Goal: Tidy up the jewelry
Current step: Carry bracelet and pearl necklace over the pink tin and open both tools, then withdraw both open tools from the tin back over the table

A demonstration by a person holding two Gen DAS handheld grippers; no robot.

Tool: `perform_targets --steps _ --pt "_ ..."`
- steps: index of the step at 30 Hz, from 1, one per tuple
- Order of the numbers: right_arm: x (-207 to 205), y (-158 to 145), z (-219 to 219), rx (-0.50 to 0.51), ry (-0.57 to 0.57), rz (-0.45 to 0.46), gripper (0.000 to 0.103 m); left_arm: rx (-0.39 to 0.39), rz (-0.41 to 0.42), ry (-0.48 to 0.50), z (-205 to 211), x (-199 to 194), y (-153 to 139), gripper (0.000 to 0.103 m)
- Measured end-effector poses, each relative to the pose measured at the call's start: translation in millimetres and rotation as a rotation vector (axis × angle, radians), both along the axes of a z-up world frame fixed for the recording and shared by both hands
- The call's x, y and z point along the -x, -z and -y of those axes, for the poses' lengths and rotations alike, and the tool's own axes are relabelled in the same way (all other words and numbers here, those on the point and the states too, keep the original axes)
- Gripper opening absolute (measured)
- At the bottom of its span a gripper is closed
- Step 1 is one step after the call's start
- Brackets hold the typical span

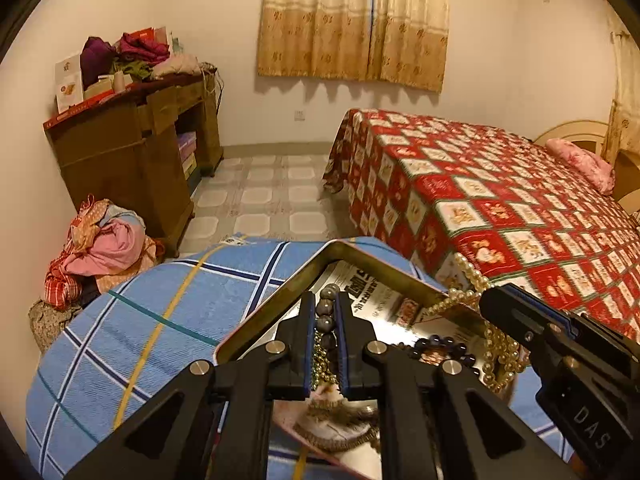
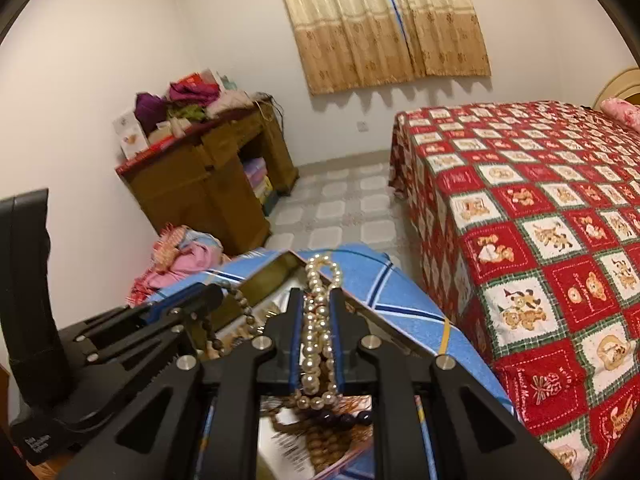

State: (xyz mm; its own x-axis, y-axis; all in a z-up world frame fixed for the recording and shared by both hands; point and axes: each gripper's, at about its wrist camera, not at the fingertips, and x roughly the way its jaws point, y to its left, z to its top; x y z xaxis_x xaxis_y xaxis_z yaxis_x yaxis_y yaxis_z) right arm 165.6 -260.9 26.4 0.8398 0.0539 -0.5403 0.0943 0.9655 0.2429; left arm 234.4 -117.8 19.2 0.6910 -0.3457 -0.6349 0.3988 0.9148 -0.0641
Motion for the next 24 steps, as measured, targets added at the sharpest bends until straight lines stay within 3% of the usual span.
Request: perform_targets --steps 12,15,16,17,19,20,21,24 --pt "-17 28 9 -0.061 -0.007 -0.073 0.018 -0.063 -0.060 -0.019 10 -24 31 0.009" --pt "-10 21 10 -0.097 -0.013 -0.060 0.038 -0.075 -0.071 -0.029 7 -22 31 0.009" --pt "-5 17 11 -0.099 -0.008 -0.045 0.049 -0.076 -0.069 -0.021 6 -19 28 0.012" --pt "-1 12 11 -0.100 0.000 -0.030 0.057 -0.081 -0.068 -0.016 6 -17 25 0.017" --pt "13 -1 12 -0.114 0.022 0.009 0.059 -0.105 -0.061 -0.025 5 -9 16 0.059" --pt "19 -6 13 -0.124 0.032 0.022 0.059 -0.106 -0.044 -0.039 2 -2 10 0.069" --pt "25 -11 14 -0.133 0.042 0.032 0.059 -0.096 -0.014 -0.058 -2 6 1 0.077" --pt "45 -23 11 -0.160 0.060 0.056 0.059 -0.105 0.023 -0.083 -12 25 -14 0.078"
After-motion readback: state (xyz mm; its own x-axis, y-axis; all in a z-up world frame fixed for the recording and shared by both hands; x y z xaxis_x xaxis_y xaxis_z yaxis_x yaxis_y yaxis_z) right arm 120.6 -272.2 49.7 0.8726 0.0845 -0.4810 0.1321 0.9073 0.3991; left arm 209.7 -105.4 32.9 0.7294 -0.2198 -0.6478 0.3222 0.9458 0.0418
